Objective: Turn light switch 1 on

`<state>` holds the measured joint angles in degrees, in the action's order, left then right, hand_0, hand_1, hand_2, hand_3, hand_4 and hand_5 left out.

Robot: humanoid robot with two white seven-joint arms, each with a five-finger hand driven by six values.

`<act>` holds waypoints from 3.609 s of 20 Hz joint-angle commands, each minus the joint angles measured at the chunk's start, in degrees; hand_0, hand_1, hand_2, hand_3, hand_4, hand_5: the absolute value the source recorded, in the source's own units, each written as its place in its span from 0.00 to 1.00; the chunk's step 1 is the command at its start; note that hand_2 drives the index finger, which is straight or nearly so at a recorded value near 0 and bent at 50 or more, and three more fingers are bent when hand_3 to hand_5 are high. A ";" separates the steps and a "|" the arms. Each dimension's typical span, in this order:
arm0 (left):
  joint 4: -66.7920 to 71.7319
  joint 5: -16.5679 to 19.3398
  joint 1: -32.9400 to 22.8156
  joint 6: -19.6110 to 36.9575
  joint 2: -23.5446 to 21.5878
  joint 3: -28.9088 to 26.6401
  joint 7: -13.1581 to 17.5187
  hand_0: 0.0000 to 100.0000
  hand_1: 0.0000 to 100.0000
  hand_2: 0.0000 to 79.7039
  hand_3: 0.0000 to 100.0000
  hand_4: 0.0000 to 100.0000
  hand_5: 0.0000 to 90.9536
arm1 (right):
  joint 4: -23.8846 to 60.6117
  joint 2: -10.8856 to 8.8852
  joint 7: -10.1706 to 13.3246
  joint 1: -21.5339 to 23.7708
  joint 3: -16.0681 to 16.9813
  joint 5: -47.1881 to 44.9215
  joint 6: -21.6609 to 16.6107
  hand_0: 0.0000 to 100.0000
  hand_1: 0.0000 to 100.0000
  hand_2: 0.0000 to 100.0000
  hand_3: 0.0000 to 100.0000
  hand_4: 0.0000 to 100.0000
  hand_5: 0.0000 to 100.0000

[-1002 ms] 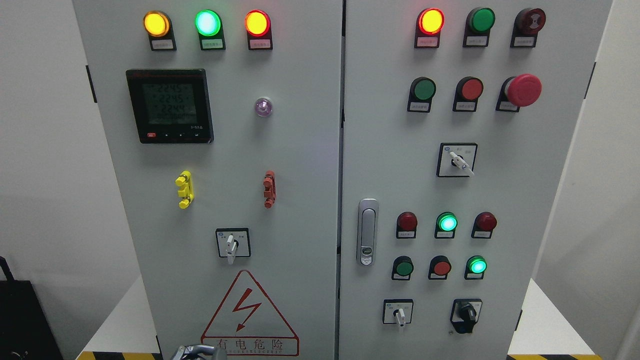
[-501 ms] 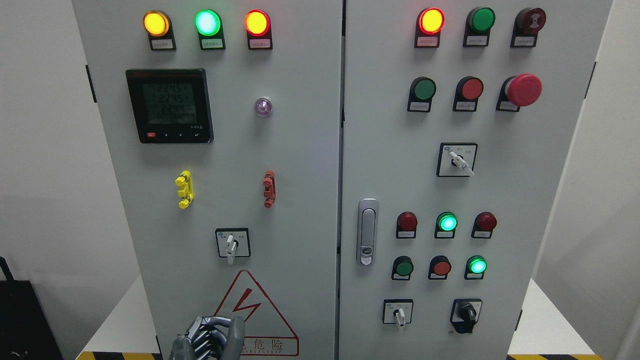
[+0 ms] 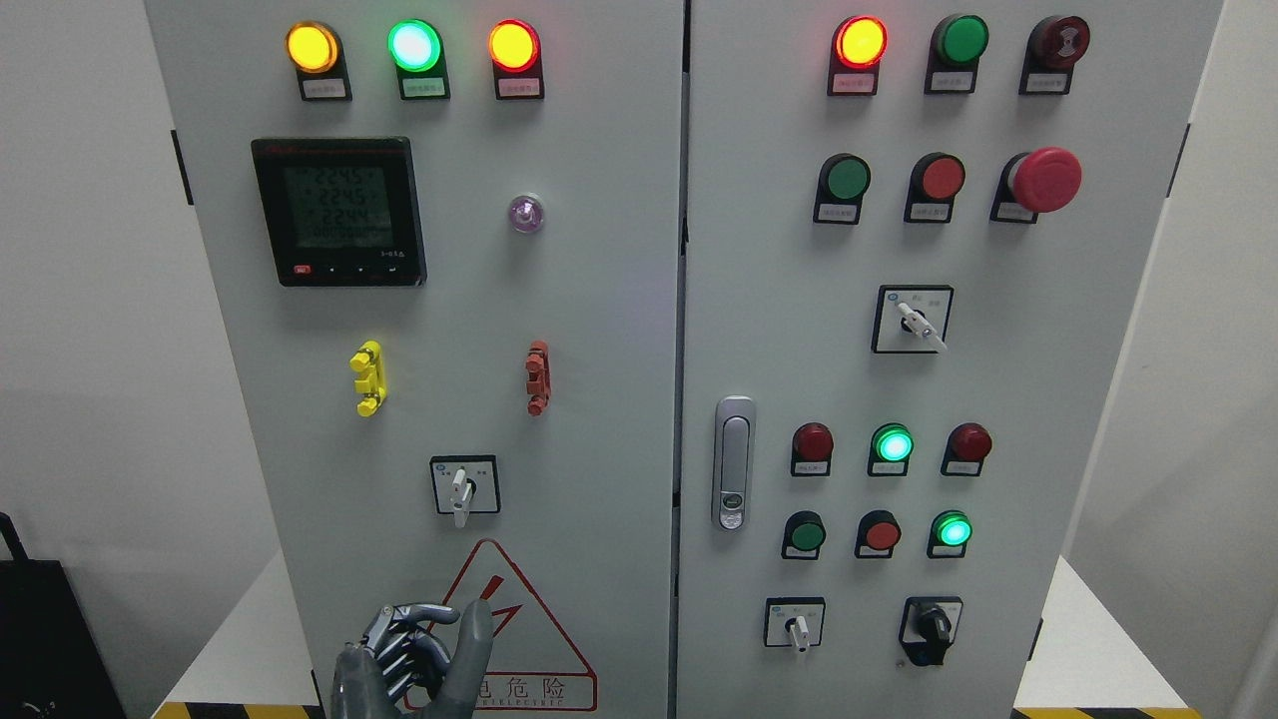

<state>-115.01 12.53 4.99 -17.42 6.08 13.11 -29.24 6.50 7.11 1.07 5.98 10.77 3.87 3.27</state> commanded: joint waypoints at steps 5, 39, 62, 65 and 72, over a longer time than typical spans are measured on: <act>0.75 0.39 3.62 -2.61 0.77 0.51 -0.81 0.08 0.52 0.70 0.93 0.95 0.95 | 0.00 0.01 0.25 0.00 0.04 0.00 -0.02 0.00 0.00 0.00 0.00 0.00 0.00; 0.84 2.06 8.02 -8.24 1.39 -0.19 -4.50 0.00 0.66 0.70 0.93 0.95 0.95 | 0.00 0.01 0.25 0.00 0.04 0.00 -0.02 0.00 0.00 0.00 0.00 0.00 0.00; 3.21 1.53 12.50 -12.02 2.09 -0.81 -5.12 0.00 0.65 0.70 0.94 0.95 0.95 | 0.00 0.01 0.25 0.00 -0.04 0.00 -0.02 0.00 0.00 0.00 0.00 0.00 0.00; 3.39 1.53 13.38 -12.55 2.18 -0.81 -5.12 0.00 0.65 0.70 0.94 0.95 0.95 | 0.00 0.01 0.25 0.00 -0.04 0.00 -0.02 0.00 0.00 0.00 0.00 0.00 0.00; 4.00 1.44 14.35 -12.81 2.27 -0.81 -5.12 0.00 0.65 0.70 0.94 0.96 0.95 | 0.00 0.01 0.25 0.00 0.04 0.00 -0.02 0.00 0.00 0.00 0.00 0.00 0.00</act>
<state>-111.97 14.05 18.57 -30.15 8.14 12.36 -34.36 6.51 7.12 1.31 5.98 10.77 3.87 3.28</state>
